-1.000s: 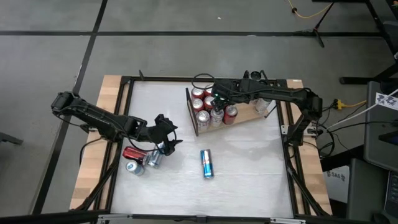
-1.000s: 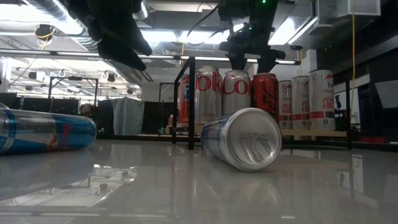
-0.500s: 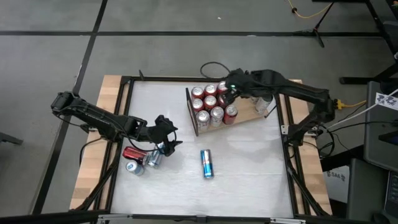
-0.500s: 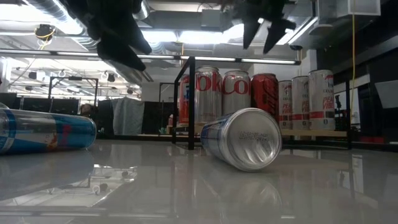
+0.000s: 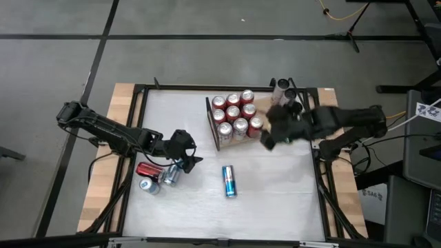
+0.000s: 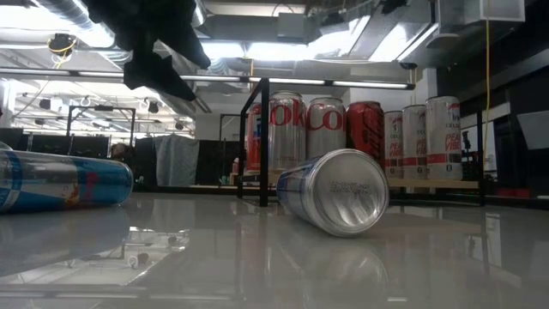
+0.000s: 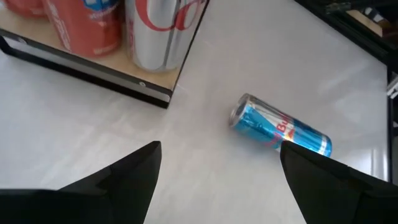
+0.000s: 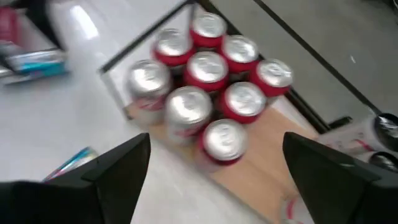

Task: Place canned beverage on shelf
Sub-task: Put the right blue soda can on the shelf

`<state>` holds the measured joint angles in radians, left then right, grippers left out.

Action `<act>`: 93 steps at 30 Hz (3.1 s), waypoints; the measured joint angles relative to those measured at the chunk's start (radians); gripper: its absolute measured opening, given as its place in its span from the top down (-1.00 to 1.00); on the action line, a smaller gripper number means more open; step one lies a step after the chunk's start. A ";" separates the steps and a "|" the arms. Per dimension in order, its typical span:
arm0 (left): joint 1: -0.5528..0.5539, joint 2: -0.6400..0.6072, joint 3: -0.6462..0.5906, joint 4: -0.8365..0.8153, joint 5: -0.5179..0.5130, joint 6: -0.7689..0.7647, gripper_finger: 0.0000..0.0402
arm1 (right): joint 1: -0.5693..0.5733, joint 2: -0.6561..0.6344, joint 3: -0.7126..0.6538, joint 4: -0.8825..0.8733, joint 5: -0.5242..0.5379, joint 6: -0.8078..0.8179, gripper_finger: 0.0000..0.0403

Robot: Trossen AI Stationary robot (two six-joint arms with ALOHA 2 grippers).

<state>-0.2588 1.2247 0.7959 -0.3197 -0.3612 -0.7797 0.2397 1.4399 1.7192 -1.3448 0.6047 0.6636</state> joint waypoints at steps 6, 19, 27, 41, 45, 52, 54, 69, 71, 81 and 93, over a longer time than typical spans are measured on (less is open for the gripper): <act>0.000 0.000 0.000 0.000 0.008 -0.030 -0.59 | 0.205 0.001 -0.115 0.046 0.086 0.213 -0.77; 0.000 0.000 0.000 0.001 0.008 -0.031 -0.59 | 0.350 0.009 -0.515 0.807 -0.013 0.279 -0.77; 0.000 0.000 0.000 0.001 0.007 -0.031 -0.59 | 0.330 0.109 -0.573 0.991 0.006 0.330 -0.77; 0.000 0.000 0.000 0.000 -0.007 -0.033 -0.59 | 0.240 0.312 -0.573 0.995 0.007 0.574 -0.77; 0.000 0.000 0.000 0.000 -0.023 -0.031 -0.59 | 0.209 0.349 -0.573 0.998 0.004 0.600 -0.77; 0.000 0.000 0.000 -0.001 -0.024 -0.026 -0.59 | 0.182 0.392 -0.573 1.008 -0.069 0.656 -0.77; 0.000 0.000 0.000 -0.001 -0.025 -0.025 -0.59 | 0.183 0.394 -0.573 1.006 -0.075 0.680 -0.77; 0.000 0.000 0.000 -0.002 -0.072 -0.022 -0.59 | 0.178 0.452 -0.572 1.098 -0.123 0.710 -0.77; 0.000 0.000 0.001 -0.002 -0.072 -0.022 -0.59 | 0.178 0.467 -0.572 1.096 -0.127 0.722 -0.77; 0.000 0.000 0.001 -0.002 -0.073 -0.022 -0.59 | 0.178 0.510 -0.570 1.064 -0.182 0.742 -0.77; 0.000 0.000 0.001 -0.001 -0.073 -0.022 -0.59 | 0.178 0.502 -0.569 0.977 -0.214 0.744 -0.55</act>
<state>-0.2584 1.2243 0.7967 -0.3207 -0.4339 -0.8021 0.4179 1.9419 1.1498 -0.3675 0.3904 1.4078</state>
